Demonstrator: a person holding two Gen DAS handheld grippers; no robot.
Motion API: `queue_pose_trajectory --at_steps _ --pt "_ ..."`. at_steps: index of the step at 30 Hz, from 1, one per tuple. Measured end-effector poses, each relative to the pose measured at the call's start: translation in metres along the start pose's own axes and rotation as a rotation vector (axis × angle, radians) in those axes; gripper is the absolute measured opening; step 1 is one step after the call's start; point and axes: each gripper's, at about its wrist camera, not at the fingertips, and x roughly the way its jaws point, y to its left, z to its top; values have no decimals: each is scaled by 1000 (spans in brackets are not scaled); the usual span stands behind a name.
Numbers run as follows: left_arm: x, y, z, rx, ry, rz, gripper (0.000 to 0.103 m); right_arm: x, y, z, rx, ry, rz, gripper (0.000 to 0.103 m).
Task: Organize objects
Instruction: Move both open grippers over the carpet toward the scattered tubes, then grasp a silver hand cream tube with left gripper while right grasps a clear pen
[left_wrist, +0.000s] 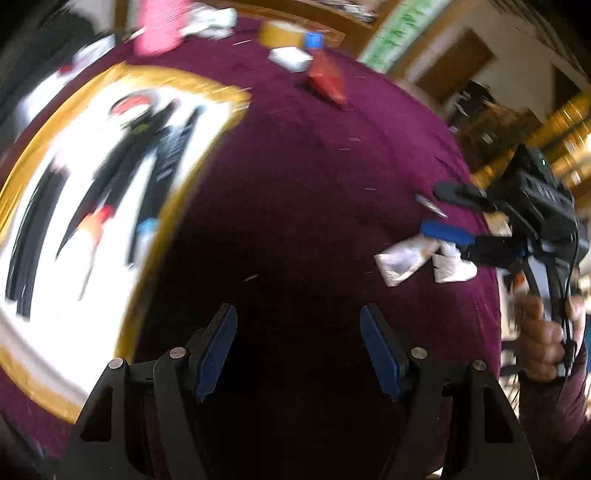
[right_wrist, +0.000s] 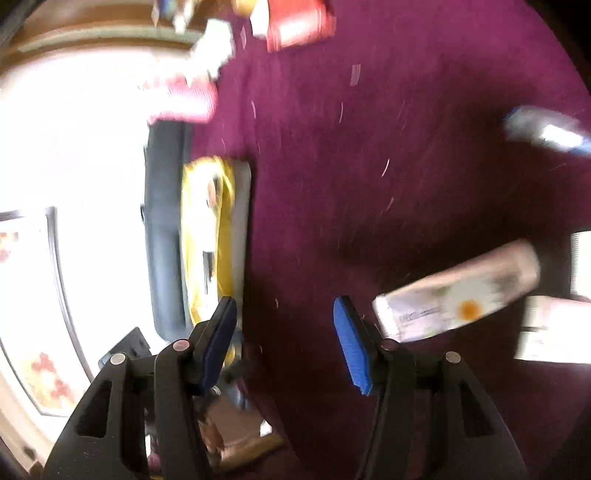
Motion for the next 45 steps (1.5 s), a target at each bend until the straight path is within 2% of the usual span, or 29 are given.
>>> queue_pose_trajectory --at_steps 3,5,7,10,16,20,21,22,23,24,27,32,38,45 --pt "11 -34 9 135 -8 -15 63 -49 -23 -9 57 -171 -88 59" --pt "25 -68 18 268 -20 -15 63 -68 -34 -16 83 -224 -131 59" --pt "38 -90 24 357 -24 -18 63 -86 -48 -28 117 -271 -157 59" --pt "61 -116 37 449 2 -26 63 -103 -64 -48 159 -307 -184 59" --pt "102 -156 40 668 15 25 62 -122 -86 -74 223 -360 -243 59" --pt "126 -165 36 719 55 56 62 -134 -95 -83 235 -372 -268 59" --pt "130 -166 34 720 67 58 61 -136 -95 -84 235 -379 -268 59" --pt "130 -167 32 713 57 63 54 -137 -93 -83 233 -384 -270 59" --pt "128 -167 30 708 49 60 38 -138 -92 -83 229 -389 -274 60" --pt "126 -166 30 698 43 62 28 -139 -89 -80 218 -394 -284 60" --pt "116 -153 36 618 56 22 27 -136 -78 -72 167 -388 -323 60" --pt "94 -125 37 521 28 17 27 -116 -53 -43 10 -340 -451 59" --pt "52 -94 22 401 -1 -28 27 -65 -19 8 -253 -248 -670 59" --pt "12 -47 7 239 -37 -57 27 -14 -10 44 -437 -141 -777 59"
